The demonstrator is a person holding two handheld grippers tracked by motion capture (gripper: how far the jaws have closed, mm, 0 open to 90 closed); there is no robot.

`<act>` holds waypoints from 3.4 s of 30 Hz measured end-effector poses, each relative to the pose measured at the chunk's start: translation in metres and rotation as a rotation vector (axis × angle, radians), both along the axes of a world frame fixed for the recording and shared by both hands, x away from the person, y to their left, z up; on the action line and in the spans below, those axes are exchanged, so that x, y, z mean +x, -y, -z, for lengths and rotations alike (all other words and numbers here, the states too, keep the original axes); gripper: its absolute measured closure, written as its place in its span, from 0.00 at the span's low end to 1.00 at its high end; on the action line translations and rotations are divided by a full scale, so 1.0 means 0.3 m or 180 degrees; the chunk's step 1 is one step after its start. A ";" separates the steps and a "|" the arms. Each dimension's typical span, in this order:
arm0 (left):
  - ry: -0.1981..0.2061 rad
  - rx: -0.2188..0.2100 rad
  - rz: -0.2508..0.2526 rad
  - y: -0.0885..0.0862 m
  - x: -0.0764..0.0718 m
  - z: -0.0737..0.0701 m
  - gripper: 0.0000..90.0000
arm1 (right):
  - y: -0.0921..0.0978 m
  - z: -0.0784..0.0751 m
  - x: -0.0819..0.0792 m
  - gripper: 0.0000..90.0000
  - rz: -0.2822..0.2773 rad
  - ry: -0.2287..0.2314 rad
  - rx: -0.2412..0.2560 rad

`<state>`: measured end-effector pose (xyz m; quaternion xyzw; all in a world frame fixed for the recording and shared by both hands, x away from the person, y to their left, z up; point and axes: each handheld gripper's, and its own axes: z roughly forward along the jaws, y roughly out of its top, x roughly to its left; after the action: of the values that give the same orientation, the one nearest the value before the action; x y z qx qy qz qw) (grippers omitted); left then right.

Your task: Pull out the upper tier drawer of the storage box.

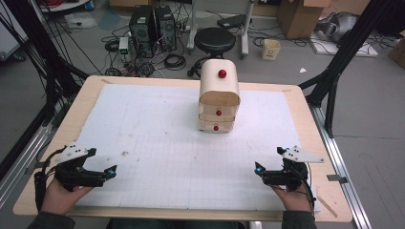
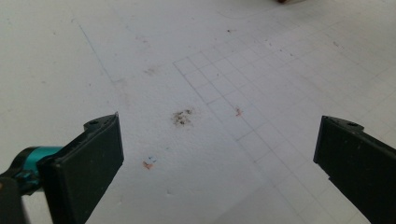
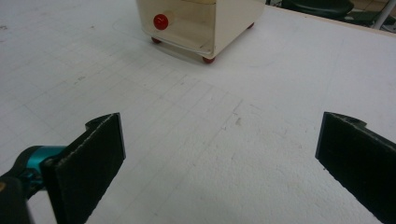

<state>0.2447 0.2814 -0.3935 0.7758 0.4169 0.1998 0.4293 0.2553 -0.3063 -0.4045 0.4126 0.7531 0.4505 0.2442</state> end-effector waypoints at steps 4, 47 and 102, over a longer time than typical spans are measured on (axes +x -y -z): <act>-0.0016 -0.0008 0.0013 0.003 0.003 0.005 0.02 | 0.000 0.002 0.003 0.00 -0.0006 -0.0010 0.0005; 0.0053 -0.0056 0.0014 -0.006 -0.009 -0.008 0.02 | -0.125 -0.036 -0.009 0.00 -0.0011 0.0040 -0.0082; 0.0044 -0.0053 0.0007 -0.014 -0.002 0.003 0.02 | -0.470 -0.068 0.129 0.00 0.0763 0.0601 0.0041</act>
<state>0.2441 0.2854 -0.3943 0.7713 0.4148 0.2012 0.4389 0.2939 -0.1654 -0.3841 0.4569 0.6692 0.4598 0.3633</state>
